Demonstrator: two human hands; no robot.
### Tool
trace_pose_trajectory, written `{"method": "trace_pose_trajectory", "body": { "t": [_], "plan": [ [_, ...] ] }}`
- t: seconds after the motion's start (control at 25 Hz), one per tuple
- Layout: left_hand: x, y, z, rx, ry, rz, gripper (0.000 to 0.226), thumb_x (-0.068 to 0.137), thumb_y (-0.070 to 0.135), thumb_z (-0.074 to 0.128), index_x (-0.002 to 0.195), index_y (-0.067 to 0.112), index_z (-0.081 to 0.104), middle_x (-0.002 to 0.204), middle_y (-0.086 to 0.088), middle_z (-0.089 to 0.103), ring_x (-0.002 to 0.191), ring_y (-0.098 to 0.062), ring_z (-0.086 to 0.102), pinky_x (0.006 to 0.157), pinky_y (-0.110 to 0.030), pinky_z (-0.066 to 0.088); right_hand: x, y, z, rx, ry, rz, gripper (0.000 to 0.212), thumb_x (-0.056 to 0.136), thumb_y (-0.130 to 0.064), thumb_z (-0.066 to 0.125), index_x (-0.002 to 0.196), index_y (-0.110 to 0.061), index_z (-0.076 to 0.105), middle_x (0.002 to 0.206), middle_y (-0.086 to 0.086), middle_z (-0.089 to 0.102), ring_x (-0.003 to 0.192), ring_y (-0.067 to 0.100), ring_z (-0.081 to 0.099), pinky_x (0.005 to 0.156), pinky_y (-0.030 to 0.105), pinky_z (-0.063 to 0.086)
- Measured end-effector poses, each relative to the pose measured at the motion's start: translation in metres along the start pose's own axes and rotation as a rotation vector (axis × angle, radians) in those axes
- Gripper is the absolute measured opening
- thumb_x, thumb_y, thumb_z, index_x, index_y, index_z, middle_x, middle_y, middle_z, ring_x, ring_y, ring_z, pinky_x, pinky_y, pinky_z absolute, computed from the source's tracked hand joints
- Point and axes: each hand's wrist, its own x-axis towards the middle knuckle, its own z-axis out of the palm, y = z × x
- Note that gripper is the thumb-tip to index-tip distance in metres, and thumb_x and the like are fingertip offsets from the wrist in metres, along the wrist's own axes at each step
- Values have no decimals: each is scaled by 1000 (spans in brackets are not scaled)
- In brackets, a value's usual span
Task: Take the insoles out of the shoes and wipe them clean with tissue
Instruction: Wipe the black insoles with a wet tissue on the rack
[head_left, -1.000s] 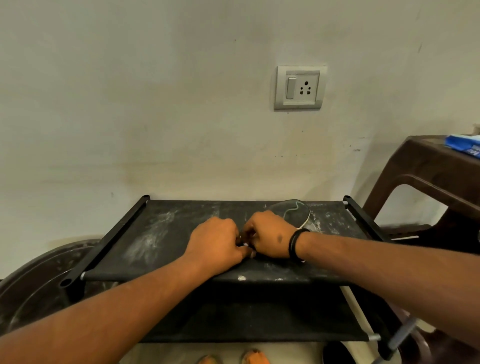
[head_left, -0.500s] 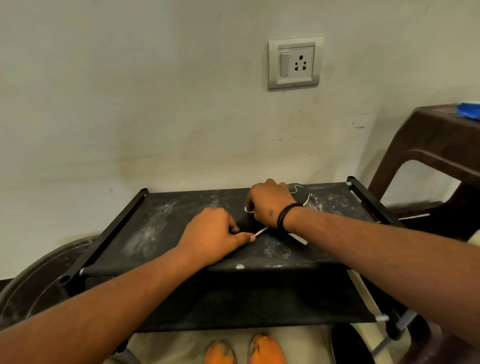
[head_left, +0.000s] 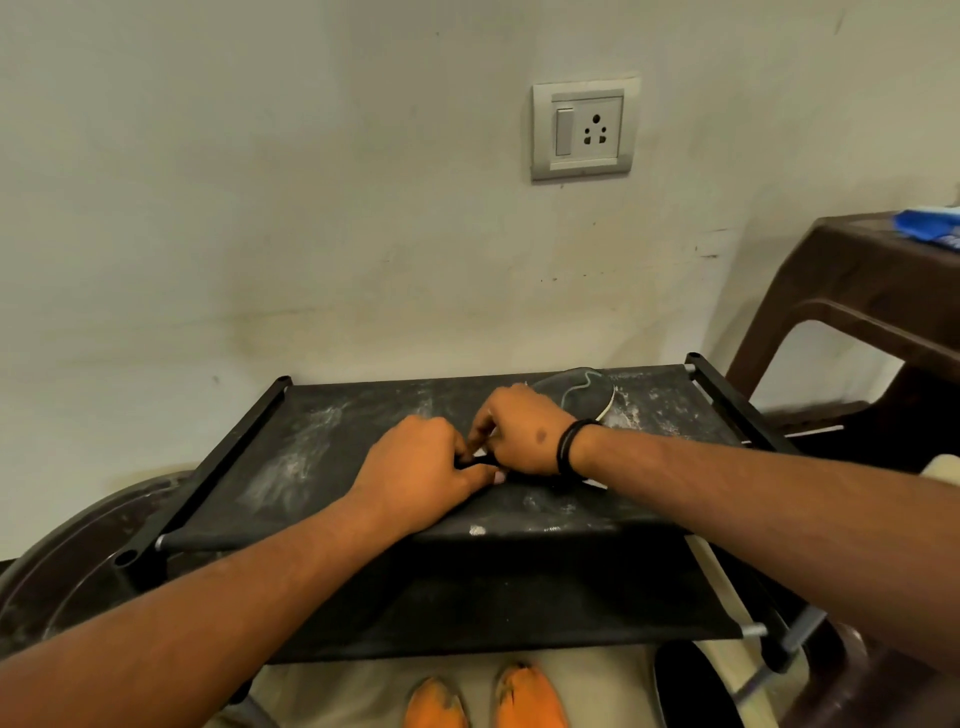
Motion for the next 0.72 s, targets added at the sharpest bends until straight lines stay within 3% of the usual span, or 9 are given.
{"method": "trace_pose_trajectory", "body": {
  "t": [0.12, 0.28, 0.44, 0.56, 0.72],
  "plan": [
    [0, 0, 0, -9, -5, 14, 49, 79, 71, 62, 68, 24, 74, 57, 3, 65, 51, -10, 57, 52, -33, 51, 6, 17, -12, -126, 149, 128, 21, 86, -11, 63, 90, -25, 78, 100, 0, 73, 110, 24, 56, 93, 44, 50],
    [-1, 2, -2, 3, -1, 8, 44, 82, 66, 66, 69, 25, 74, 53, 2, 62, 48, -9, 53, 48, -24, 36, -5, 11, 0, -21, 20, 11, 24, 86, -7, 63, 95, -25, 78, 101, -6, 74, 99, 15, 66, 93, 39, 54],
    [0, 2, -1, 5, -11, 4, 48, 80, 69, 65, 72, 23, 76, 60, 3, 67, 54, -9, 59, 54, -31, 51, 2, 23, -16, -22, 100, 113, 25, 86, -5, 63, 96, -21, 79, 102, 0, 75, 98, 19, 68, 89, 40, 56],
    [-1, 2, -1, 11, -7, 3, 46, 80, 69, 65, 70, 25, 74, 56, 3, 63, 52, -10, 57, 52, -30, 49, -9, 11, -9, 74, -32, -5, 27, 87, 0, 60, 96, -17, 79, 103, 0, 75, 96, 14, 68, 90, 33, 56],
    [-1, 2, -2, -4, -16, 3, 44, 81, 66, 67, 70, 24, 75, 57, 3, 64, 53, -10, 58, 52, -29, 48, -9, 25, -15, -63, 58, 76, 26, 89, -6, 62, 102, -22, 78, 110, -2, 73, 103, 17, 67, 93, 38, 55]
  ]
}}
